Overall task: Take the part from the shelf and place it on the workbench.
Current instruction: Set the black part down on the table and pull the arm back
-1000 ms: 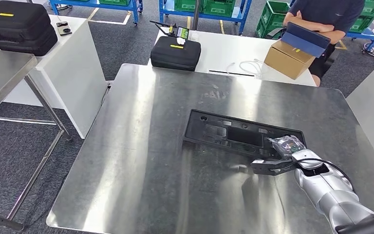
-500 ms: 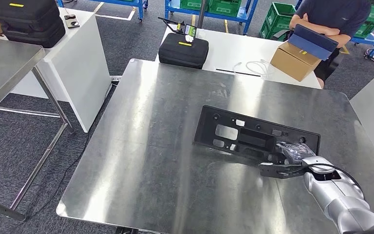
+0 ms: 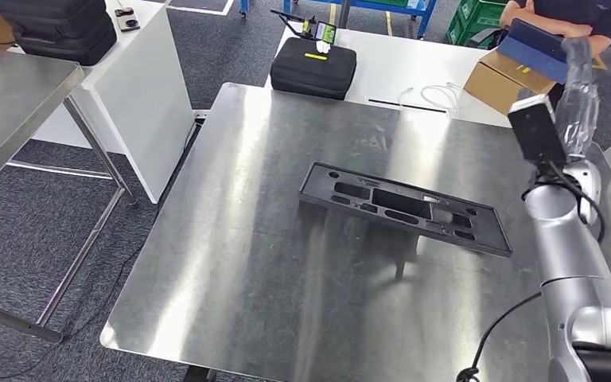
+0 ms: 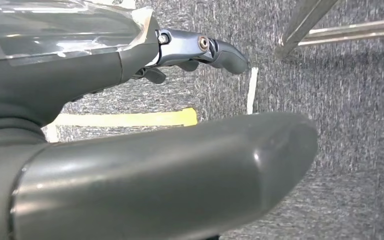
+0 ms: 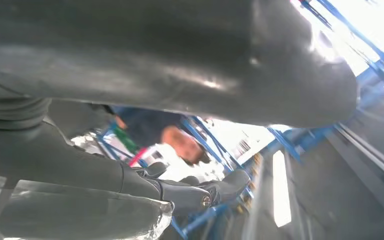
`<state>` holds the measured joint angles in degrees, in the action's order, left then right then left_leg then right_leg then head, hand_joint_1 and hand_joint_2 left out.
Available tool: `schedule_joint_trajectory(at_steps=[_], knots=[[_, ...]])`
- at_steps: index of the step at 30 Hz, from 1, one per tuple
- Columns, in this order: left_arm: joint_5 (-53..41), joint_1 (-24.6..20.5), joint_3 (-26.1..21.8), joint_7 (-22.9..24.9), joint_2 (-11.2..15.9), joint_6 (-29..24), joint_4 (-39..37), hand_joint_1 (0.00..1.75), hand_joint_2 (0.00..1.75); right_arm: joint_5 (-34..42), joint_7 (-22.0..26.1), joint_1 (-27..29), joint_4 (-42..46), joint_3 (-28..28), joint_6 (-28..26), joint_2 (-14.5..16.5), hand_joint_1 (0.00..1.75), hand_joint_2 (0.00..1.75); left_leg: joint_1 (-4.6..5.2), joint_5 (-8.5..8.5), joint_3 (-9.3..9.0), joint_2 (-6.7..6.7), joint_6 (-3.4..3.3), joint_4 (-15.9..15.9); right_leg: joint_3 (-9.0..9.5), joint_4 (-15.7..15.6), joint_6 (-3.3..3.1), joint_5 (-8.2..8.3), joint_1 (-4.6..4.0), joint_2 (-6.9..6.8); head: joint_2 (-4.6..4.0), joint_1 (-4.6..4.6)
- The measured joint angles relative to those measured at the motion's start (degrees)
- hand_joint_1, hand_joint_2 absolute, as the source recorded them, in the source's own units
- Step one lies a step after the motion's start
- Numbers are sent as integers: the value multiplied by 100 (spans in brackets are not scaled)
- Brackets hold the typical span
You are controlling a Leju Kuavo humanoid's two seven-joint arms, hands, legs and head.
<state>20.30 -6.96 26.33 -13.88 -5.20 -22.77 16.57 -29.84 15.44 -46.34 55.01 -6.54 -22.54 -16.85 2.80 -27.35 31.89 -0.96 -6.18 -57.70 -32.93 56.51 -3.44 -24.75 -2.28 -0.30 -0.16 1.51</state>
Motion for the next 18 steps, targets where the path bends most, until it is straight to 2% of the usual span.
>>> schedule_joint_trajectory(at_steps=[4, 9, 14, 16, 18], knots=[[-31, -8, 17, 9, 8, 19, -20, 0, 0, -147, -51, -43, 276, 79, -23, -23, 0, 0, 0, 0, 3, -1, 0, 0, -5, 0, 1, 0, 2, 0, -1, -2], [-108, -39, 88, 121, 21, 106, -27, 0, 0, -652, -287, -141, 204, -86, 144, -321, 0, 0, 0, 1, 6, -9, -2, 1, -6, -1, 3, 1, 1, -6, -1, -1], [-50, -68, 119, 132, 26, 82, -33, 0, 0, -691, -234, -158, -68, -136, -115, -383, 0, 0, 1, 2, 7, 5, -2, 0, -10, -3, 38, 18, 1, -5, -1, -2], [-31, -68, 119, 108, 28, 76, -36, 0, 0, -715, -246, -156, -183, -164, -149, -399, 0, 0, 2, 2, 8, 6, -3, -2, -12, -6, 89, 20, 2, -5, -1, -2], [2, -65, 119, 80, 31, 68, -40, 0, 0, -548, -167, -130, -275, -168, -203, -423, 0, 0, 5, 3, 12, 5, -4, -4, -13, -11, 188, 19, 9, -5, -1, -1]])
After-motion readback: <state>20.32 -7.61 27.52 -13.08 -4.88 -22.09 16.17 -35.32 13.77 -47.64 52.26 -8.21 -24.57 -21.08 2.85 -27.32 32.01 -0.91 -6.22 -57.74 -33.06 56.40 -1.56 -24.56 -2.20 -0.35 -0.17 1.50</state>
